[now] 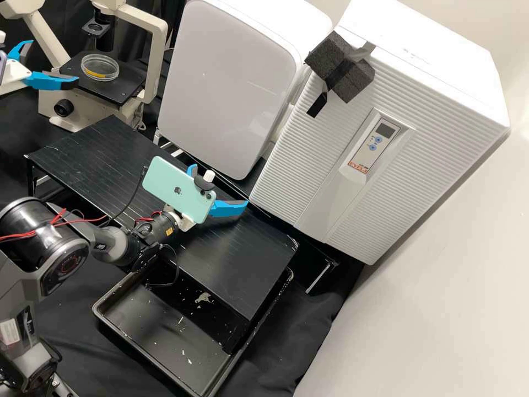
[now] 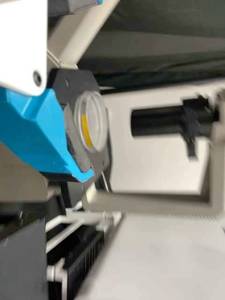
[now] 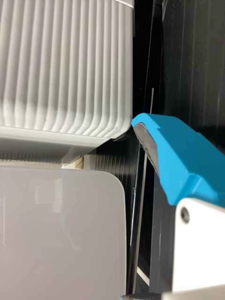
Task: Place the petri dish on the microscope
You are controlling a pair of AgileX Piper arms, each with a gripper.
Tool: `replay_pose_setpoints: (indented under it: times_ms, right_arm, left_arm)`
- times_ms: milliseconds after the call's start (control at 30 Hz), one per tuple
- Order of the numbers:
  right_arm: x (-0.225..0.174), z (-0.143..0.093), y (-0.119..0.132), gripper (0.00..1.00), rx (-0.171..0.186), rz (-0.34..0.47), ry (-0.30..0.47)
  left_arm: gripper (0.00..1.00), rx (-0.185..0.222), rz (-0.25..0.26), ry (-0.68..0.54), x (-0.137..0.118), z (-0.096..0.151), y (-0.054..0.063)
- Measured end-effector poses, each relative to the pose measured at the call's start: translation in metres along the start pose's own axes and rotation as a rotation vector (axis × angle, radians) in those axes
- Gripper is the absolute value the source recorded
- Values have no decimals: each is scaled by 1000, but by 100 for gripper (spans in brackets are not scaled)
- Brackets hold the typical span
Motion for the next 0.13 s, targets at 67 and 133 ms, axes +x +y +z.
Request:
replay_pose_setpoints:
  times_ms: [67,133]
  right_arm:
    - [0,0,0,100,0,0,0]
    - [0,0,0,100,0,0,0]
  left_arm:
    - [100,11,47,-33,-12,5,-4]
    - [100,8,68,-64,-22,8,-8]
